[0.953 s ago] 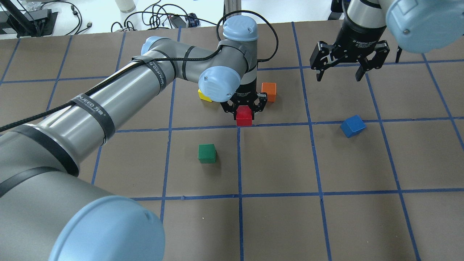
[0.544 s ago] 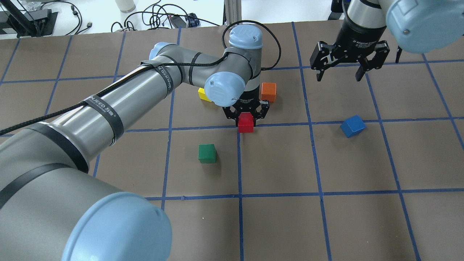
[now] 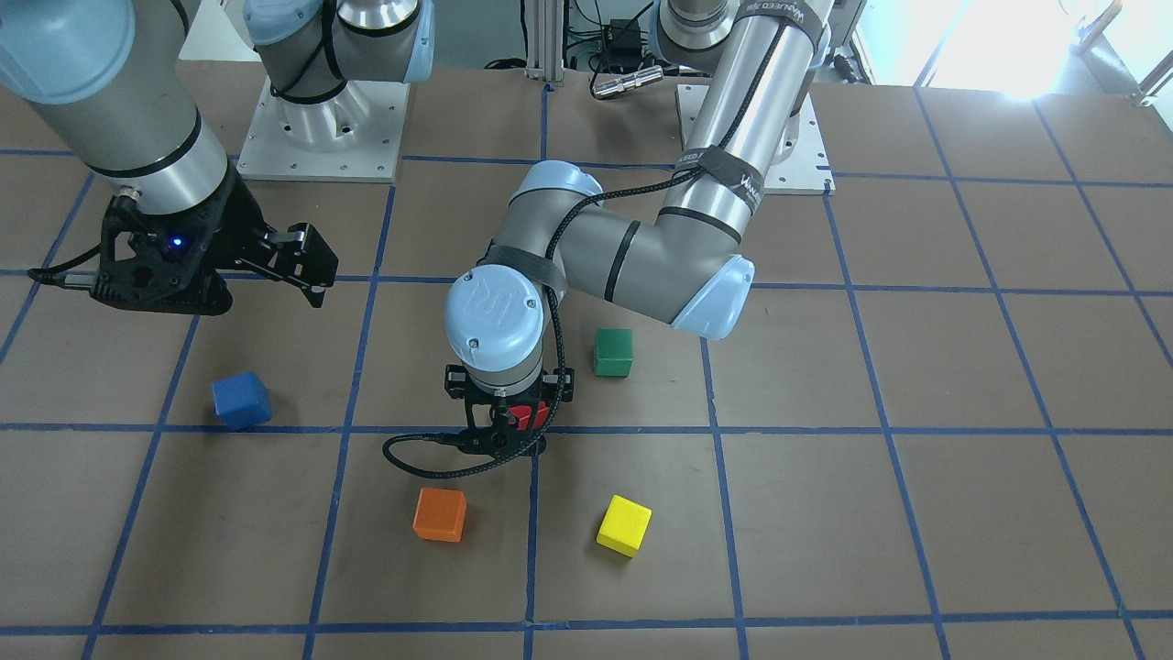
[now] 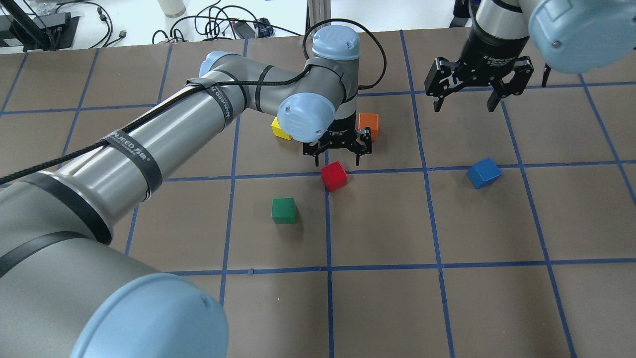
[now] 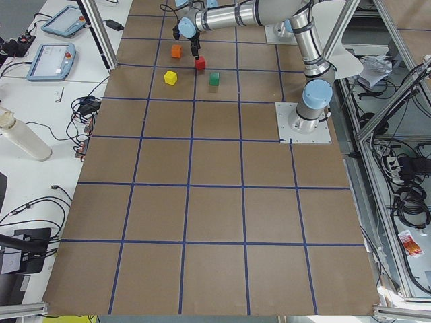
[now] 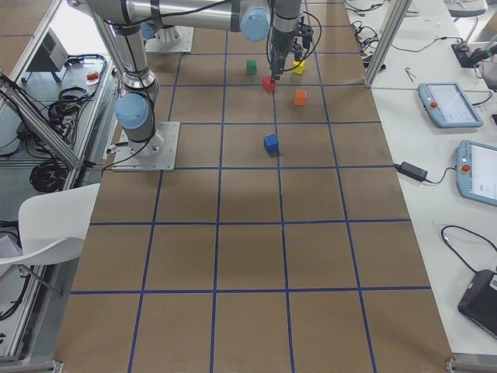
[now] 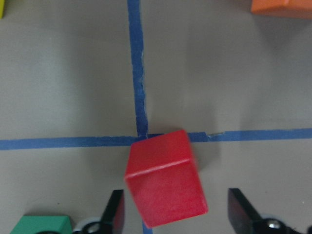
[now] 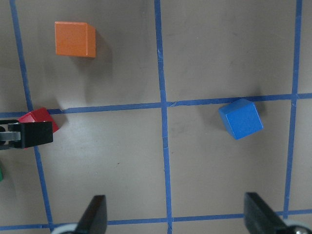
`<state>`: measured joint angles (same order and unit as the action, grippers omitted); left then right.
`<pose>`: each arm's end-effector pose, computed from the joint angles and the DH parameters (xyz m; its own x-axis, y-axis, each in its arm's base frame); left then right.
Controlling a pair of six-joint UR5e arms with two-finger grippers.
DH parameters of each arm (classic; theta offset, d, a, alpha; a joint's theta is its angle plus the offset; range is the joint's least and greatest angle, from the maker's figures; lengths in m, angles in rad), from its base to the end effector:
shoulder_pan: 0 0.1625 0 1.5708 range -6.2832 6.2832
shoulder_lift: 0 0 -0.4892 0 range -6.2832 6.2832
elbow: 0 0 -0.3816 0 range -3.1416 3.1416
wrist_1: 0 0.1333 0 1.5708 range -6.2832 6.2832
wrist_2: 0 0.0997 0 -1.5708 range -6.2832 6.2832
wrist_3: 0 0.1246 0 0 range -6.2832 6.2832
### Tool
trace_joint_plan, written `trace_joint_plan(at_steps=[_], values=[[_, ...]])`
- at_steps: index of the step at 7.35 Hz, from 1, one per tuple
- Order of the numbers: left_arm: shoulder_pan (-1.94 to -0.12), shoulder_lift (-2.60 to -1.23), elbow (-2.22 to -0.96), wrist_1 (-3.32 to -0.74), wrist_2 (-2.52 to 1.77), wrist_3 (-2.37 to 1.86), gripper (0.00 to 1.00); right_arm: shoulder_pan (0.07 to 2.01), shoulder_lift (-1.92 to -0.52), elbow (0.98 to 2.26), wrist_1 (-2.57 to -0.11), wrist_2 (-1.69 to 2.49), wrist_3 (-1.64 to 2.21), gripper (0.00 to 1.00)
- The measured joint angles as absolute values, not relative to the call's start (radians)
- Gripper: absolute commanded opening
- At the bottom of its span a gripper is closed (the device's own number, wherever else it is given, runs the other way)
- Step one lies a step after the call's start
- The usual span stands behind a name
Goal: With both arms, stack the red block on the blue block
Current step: 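Raise the left gripper and withdraw it toward its start pose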
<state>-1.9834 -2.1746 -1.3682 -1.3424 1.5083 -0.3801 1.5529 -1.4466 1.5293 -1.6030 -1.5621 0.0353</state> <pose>-0.4123 -0.5901 0.2765 -0.9996 0.0277 -0.0067 0.0260 0.9829 0.1825 0.1248 -0.5365 0.4869 -0.9985 0.0536 -0.0069 0.0532 0.9973 0.0508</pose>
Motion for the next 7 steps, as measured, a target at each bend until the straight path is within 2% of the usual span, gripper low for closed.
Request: trace_joint_plan(at_steps=[3,7], values=[[-1.942,-2.079,-1.293,-1.533,1.519,-0.361,1.00,1.554,-1.445,1.531,-1.603,-1.561,0.035,1.00],[-1.764,-1.927,-1.246,-1.723,1.541,-0.239,1.00,1.556,-1.427,1.530,-1.621,-1.559,0.034,1.00]])
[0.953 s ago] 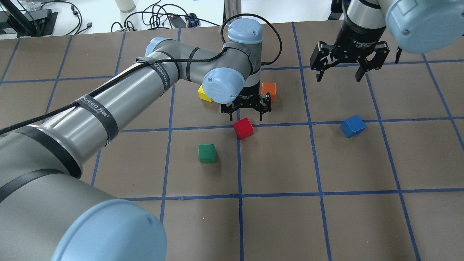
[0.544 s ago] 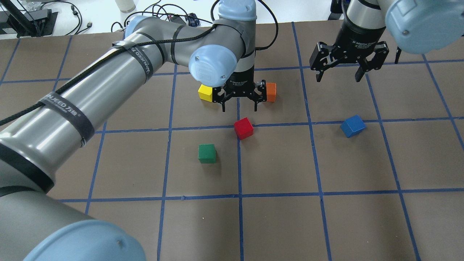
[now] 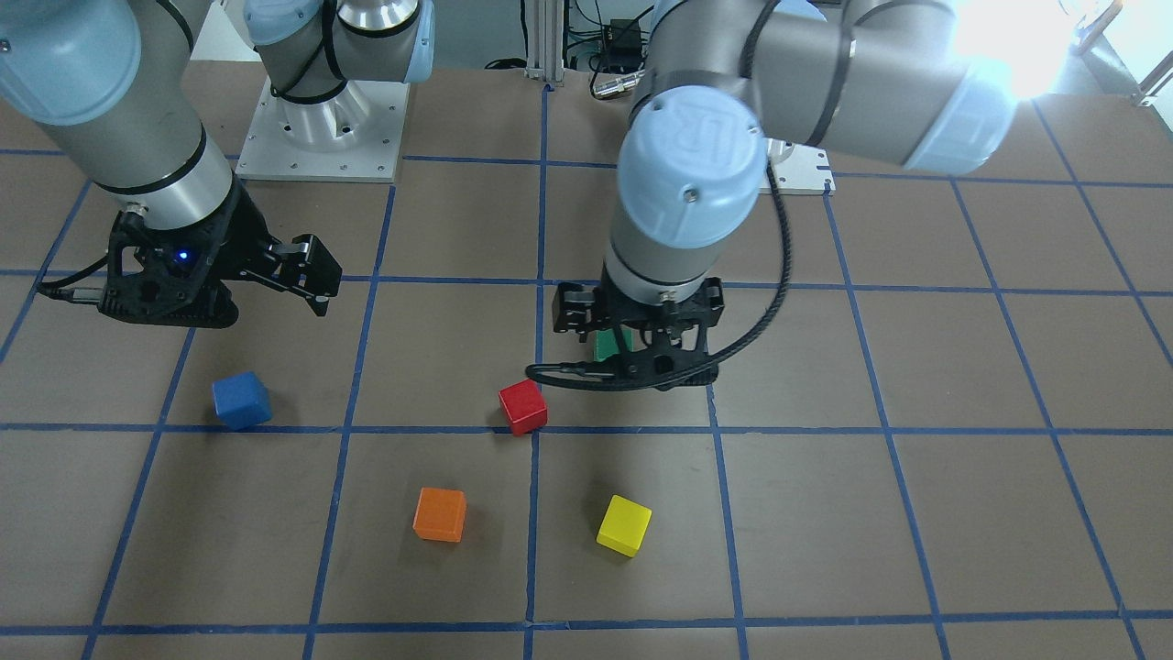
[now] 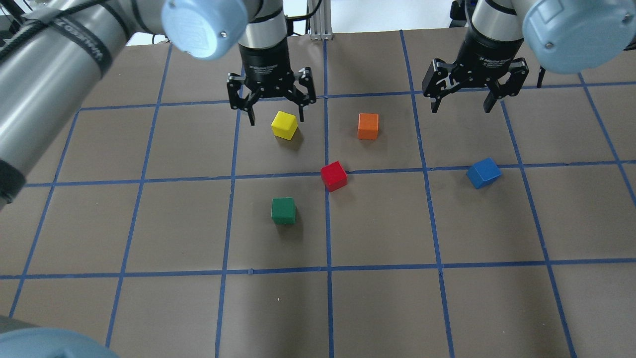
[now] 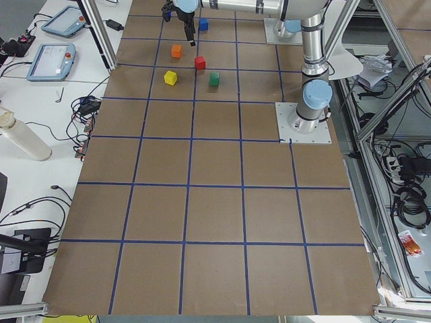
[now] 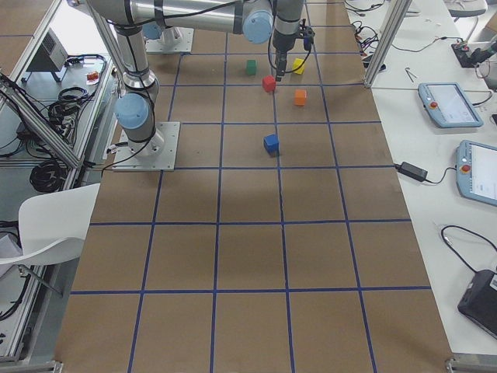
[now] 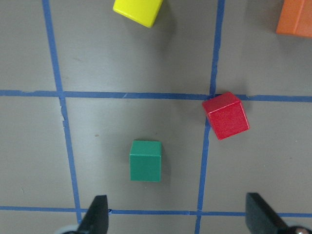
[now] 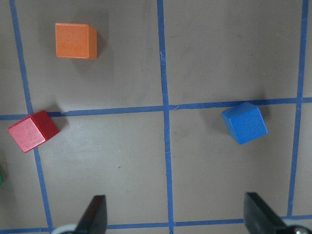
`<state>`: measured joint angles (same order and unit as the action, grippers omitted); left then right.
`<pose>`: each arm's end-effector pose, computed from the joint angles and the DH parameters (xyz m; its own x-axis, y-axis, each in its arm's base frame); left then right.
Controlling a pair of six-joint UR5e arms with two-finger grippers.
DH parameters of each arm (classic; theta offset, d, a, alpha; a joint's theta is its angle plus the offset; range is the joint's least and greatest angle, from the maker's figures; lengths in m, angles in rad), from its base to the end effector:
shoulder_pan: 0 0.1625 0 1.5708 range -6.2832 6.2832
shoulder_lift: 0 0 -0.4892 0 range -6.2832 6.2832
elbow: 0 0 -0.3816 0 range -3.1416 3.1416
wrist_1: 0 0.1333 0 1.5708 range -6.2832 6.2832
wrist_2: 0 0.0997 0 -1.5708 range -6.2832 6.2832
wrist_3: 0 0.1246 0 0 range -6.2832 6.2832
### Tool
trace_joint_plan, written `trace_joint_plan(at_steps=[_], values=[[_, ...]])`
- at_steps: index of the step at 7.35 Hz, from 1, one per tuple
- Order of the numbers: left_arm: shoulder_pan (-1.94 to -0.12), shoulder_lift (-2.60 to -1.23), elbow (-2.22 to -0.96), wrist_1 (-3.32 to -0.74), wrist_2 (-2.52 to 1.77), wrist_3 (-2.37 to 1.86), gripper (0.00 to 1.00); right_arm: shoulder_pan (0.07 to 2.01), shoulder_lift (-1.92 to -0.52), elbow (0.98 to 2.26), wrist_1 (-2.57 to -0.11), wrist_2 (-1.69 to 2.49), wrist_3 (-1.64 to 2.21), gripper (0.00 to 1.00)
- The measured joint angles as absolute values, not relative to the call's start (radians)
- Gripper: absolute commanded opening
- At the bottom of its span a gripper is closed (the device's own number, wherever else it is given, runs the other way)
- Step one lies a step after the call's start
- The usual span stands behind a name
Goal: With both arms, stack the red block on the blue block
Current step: 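Raise the left gripper and withdraw it toward its start pose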
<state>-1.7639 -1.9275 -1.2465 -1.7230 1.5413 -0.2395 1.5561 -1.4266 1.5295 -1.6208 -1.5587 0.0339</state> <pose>-0.2548 -0.5894 0.4678 -0.9987 -0.0477 -0.0154 -0.0497 0.9814 0.1852 0.1268 -0.5448 0.4777 -0.9987 0.0492 -0.0103 0.0486 0.9974 0.0533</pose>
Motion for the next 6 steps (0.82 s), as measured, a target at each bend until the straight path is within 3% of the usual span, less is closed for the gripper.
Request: trace_joint_plan(at_steps=[2,3,6], values=[[-1.694,-1.861,-1.266,-1.734,1.578,-0.127,0.94,1.558,-1.426,1.529,-1.624,-1.559,0.034,1.00],[-1.663,-1.819,-1.311,-1.729,1.583,-0.078,1.00,1.559,-1.427,1.528,-1.625,-1.560,0.035,1.00],[-1.605,-1.670,-1.529,-1.576,1.585,0.019,1.00,1.561,-1.428,1.527,-1.626,-1.559,0.035,1.00]])
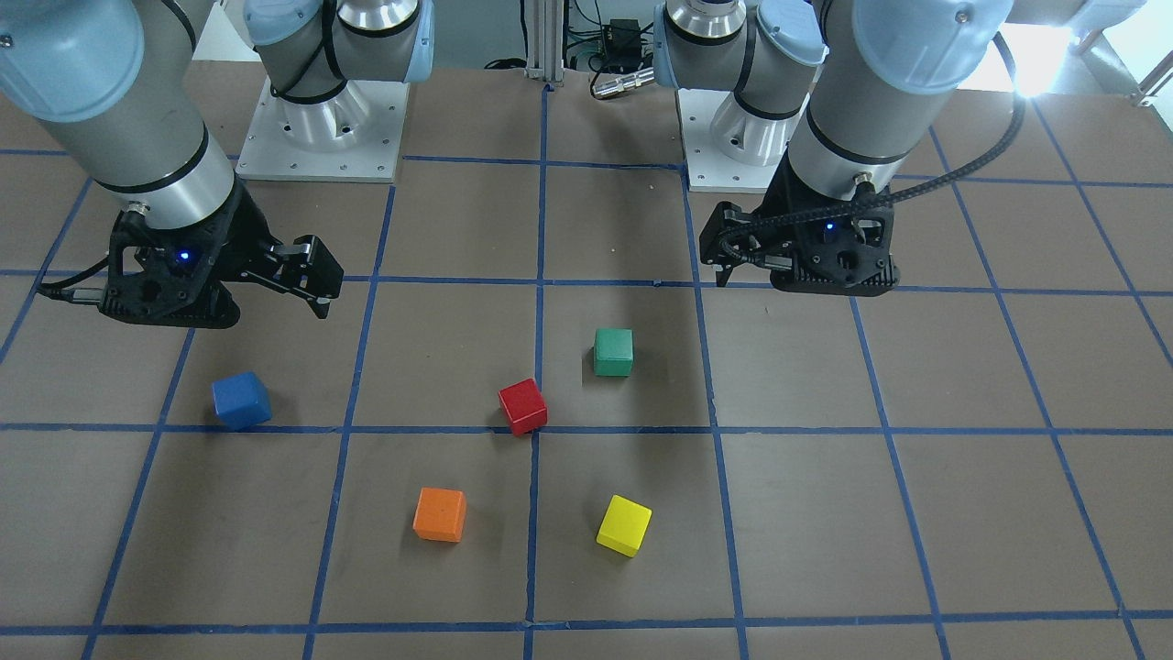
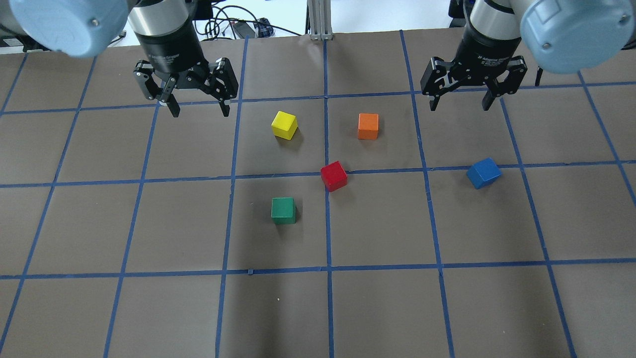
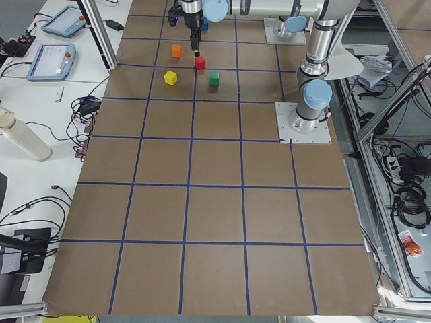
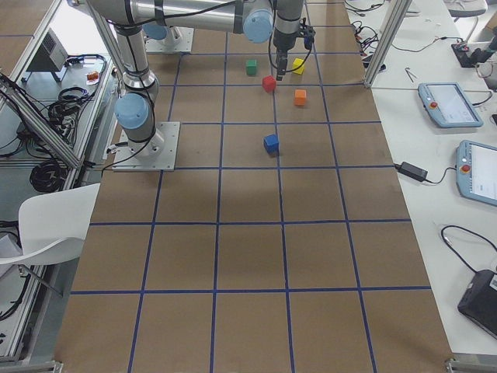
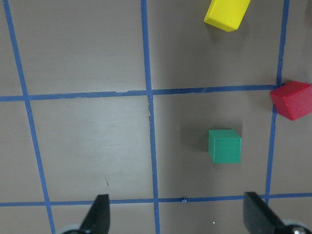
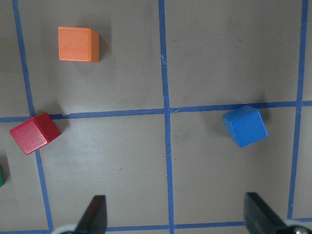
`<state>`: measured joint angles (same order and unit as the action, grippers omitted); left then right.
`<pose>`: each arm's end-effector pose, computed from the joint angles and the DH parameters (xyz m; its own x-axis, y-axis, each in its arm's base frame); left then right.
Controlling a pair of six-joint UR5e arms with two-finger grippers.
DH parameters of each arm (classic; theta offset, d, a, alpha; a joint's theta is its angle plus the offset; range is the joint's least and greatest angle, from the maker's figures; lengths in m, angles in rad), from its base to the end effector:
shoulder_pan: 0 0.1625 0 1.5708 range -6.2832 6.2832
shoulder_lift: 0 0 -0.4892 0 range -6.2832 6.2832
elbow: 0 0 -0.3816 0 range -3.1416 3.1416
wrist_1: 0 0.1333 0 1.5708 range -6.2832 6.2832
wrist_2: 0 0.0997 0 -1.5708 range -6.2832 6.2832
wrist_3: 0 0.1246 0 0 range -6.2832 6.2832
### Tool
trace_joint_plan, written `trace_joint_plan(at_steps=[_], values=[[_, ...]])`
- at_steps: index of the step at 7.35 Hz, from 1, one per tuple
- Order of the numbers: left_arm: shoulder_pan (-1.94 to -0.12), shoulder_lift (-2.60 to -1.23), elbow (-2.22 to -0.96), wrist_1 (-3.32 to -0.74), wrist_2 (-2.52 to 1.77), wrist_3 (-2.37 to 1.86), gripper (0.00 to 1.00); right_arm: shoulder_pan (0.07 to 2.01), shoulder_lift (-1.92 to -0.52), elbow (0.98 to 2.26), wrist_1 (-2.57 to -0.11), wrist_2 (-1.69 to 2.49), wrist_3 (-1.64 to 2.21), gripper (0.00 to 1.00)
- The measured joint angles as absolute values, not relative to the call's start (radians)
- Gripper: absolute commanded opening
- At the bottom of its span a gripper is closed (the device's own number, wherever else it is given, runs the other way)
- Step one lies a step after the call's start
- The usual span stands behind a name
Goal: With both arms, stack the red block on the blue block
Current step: 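Raise the left gripper and withdraw it toward its start pose, then move the right gripper over the red cube and lower it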
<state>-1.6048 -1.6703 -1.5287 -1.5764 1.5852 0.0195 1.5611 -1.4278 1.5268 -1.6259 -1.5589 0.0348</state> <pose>-0.1492 -0.5165 0.4968 -0.9984 0.0543 -0.0131 0.0534 0.9966 0.0632 0.1295 -0.5449 0.4801 -0.9989 0.0450 -0.0103 0.0445 0.9980 0.0443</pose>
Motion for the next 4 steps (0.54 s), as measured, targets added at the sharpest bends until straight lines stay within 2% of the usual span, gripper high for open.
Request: trace_joint_plan(at_steps=[2,4], values=[[-1.579,-1.611,-1.599,-1.540,1.593,0.055,1.00,1.569,-1.423,1.533,-1.636,-1.550,0.046,1.00],[-1.575,-1.590,-1.617,-1.534,1.620,0.063,1.00,1.607,-1.405,1.554,-1.695,-1.548,0.060,1.00]])
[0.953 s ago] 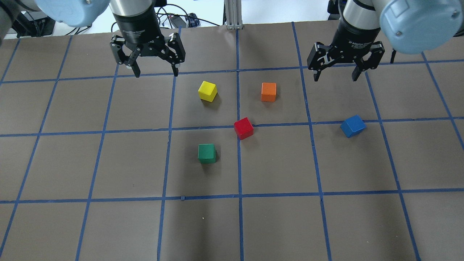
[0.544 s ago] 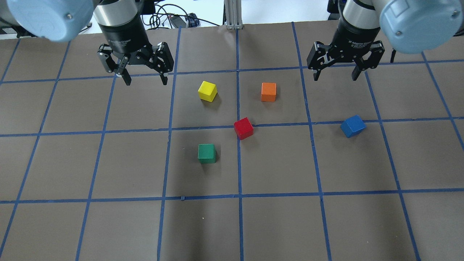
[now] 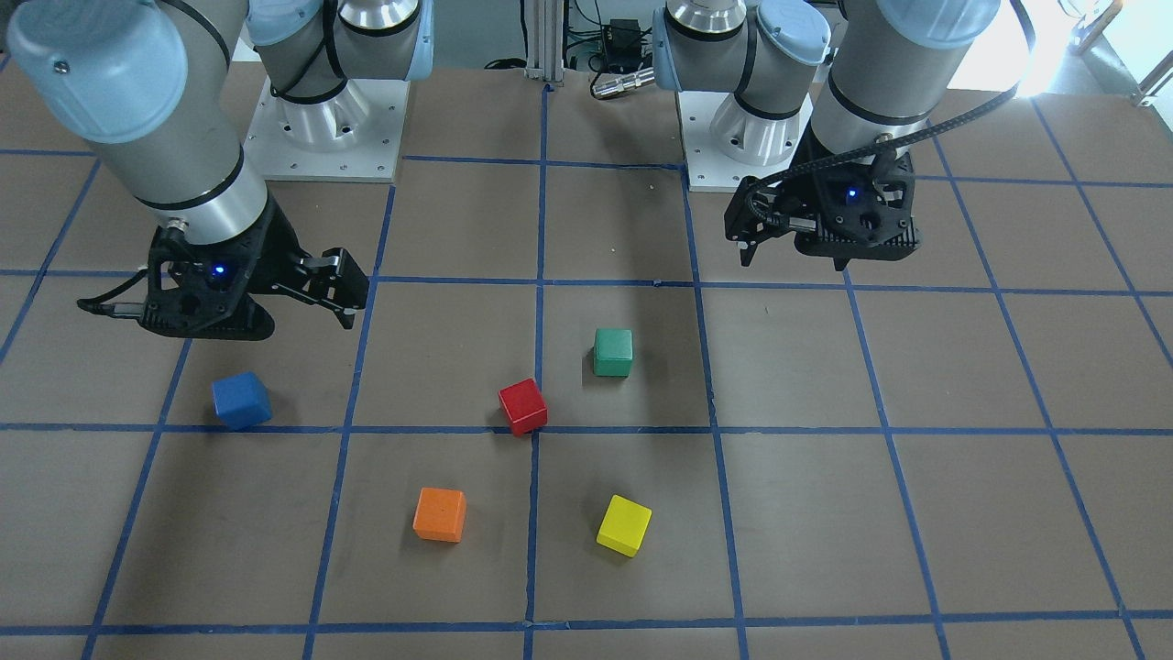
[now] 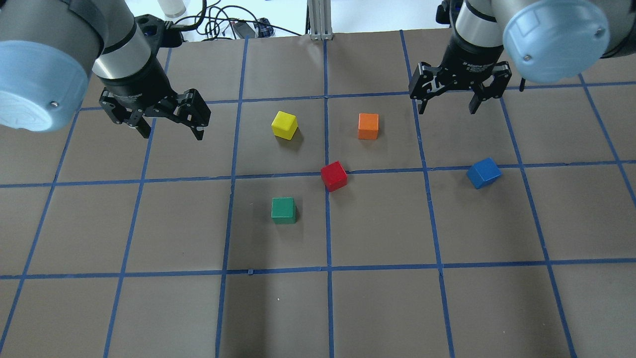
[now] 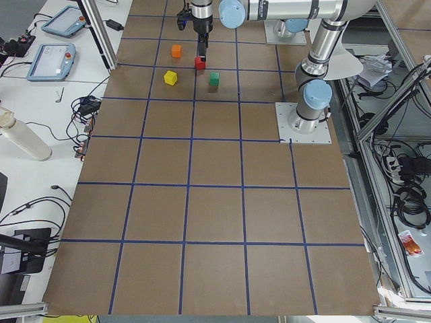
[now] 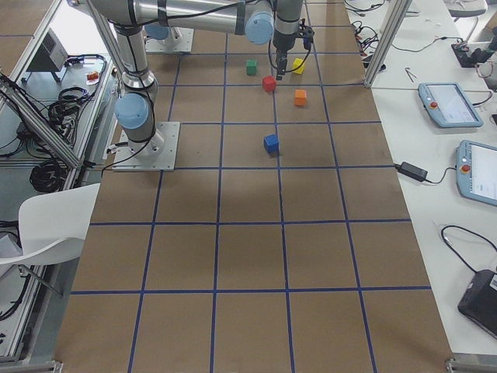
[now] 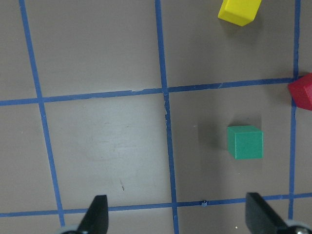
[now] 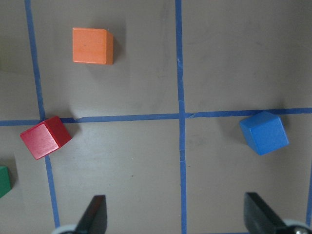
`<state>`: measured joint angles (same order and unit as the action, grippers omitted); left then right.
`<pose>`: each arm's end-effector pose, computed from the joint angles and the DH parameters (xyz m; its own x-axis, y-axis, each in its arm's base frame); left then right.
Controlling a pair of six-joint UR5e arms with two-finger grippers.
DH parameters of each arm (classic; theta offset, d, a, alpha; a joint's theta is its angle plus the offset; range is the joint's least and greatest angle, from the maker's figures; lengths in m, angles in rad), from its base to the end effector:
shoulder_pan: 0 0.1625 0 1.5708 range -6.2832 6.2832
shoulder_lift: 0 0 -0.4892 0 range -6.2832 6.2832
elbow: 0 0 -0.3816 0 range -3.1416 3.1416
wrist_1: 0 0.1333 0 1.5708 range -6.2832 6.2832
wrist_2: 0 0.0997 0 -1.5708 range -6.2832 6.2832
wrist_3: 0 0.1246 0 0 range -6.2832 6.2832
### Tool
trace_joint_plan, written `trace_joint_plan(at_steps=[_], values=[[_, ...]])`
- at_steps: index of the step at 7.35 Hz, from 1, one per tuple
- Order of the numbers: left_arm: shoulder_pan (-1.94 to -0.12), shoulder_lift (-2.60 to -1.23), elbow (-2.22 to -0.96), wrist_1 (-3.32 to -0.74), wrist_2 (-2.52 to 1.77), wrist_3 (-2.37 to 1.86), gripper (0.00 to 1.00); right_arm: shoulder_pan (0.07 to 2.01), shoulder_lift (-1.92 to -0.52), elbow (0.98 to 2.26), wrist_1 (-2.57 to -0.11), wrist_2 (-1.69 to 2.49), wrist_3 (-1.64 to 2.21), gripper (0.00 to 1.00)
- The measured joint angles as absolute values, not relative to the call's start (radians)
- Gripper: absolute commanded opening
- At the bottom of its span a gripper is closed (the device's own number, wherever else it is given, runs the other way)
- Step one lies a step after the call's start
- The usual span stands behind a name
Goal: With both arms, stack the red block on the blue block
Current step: 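Move the right gripper over the red cube and lower it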
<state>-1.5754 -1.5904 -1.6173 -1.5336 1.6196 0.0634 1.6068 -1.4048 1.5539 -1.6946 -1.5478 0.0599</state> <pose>-0.1295 -0.4858 0.4991 -0.9965 0.0693 -0.0468 0.0679 0.9972 0.0319 0.1560 -0.5495 0.4612 -0.9995 0.0245 -0.0214 0.0239 0.9994 0.0266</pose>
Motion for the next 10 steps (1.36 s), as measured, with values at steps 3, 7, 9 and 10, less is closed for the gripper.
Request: trace_joint_plan(at_steps=[3,7,9,10], values=[[-1.575,-1.590,-1.636,-1.532,1.623,0.050,1.00,1.722,-1.339,1.565,-1.779,-1.547,0.069,1.00],[-1.577,-1.579,-1.709,-1.432,1.620,0.045,1.00,1.860,-1.208,1.564,-1.869,-1.549,0.105,1.00],[-1.577,-1.571,-1.719,-1.426,1.621,0.044,1.00,1.889,-1.130,1.561,-1.933,-1.541,0.108,1.00],[-1.577,-1.569,-1.720,-1.425,1.621,0.045,1.00,1.894,-1.101,1.563,-1.958,-1.529,0.113,1.00]])
